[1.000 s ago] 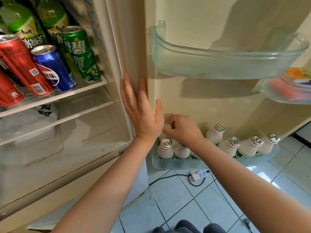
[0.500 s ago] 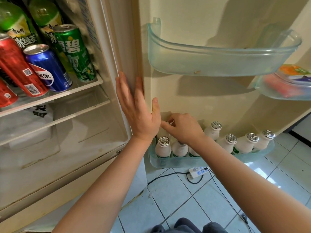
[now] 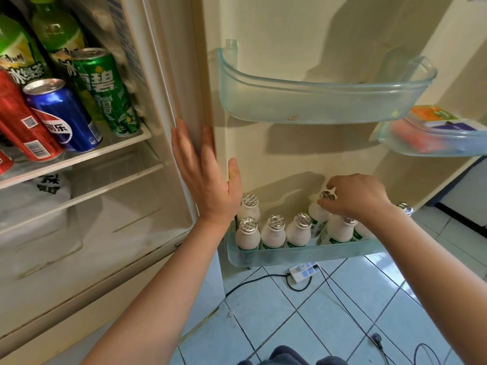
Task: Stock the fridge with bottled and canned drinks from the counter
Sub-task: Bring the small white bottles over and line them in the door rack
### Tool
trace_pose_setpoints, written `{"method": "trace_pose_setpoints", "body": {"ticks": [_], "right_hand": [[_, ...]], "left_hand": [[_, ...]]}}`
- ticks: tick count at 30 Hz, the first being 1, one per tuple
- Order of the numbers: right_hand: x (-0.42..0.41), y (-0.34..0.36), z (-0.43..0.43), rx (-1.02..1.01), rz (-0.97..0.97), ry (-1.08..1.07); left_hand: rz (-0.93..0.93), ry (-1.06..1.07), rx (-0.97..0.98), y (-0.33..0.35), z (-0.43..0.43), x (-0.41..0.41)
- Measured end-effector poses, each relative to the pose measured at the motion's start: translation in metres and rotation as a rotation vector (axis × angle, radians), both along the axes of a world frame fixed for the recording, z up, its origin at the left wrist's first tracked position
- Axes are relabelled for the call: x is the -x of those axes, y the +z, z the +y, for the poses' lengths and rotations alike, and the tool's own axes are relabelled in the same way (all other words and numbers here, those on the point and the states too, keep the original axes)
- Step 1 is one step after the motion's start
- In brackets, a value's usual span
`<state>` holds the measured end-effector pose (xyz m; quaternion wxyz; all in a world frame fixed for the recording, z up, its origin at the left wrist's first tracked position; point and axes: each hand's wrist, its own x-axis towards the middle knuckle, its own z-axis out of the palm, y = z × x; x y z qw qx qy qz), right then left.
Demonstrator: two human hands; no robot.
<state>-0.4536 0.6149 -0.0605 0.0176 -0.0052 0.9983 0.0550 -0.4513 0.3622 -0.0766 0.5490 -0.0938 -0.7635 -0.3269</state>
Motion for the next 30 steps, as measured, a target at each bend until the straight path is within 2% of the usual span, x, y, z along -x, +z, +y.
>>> {"method": "trace_pose_setpoints", "body": {"ticks": [3, 7, 14, 20, 26, 30], "right_hand": [[-0.001, -0.008, -0.003, -0.050, -0.070, -0.015], [-0.003, -0.015, -0.006, -0.044, -0.012, -0.023], [0.001, -0.017, -0.024, 0.094, 0.019, 0.177], [0.014, -0.019, -0.053, 0.235, -0.083, 0.279], [0.015, -0.025, -0.070, 0.410, -0.130, 0.310], [0.012, -0.029, -0.071, 0.511, -0.128, 0.248]], "left_hand": [[0.002, 0.001, 0.008, 0.000, 0.000, 0.001], [-0.017, 0.001, -0.006, -0.001, 0.001, 0.000], [-0.007, 0.001, 0.001, 0.000, 0.002, 0.000], [-0.014, 0.002, -0.009, 0.001, 0.002, -0.002], [0.001, 0.007, 0.005, 0.002, 0.002, -0.002], [0.010, 0.011, 0.004, 0.002, 0.002, -0.001]]}}
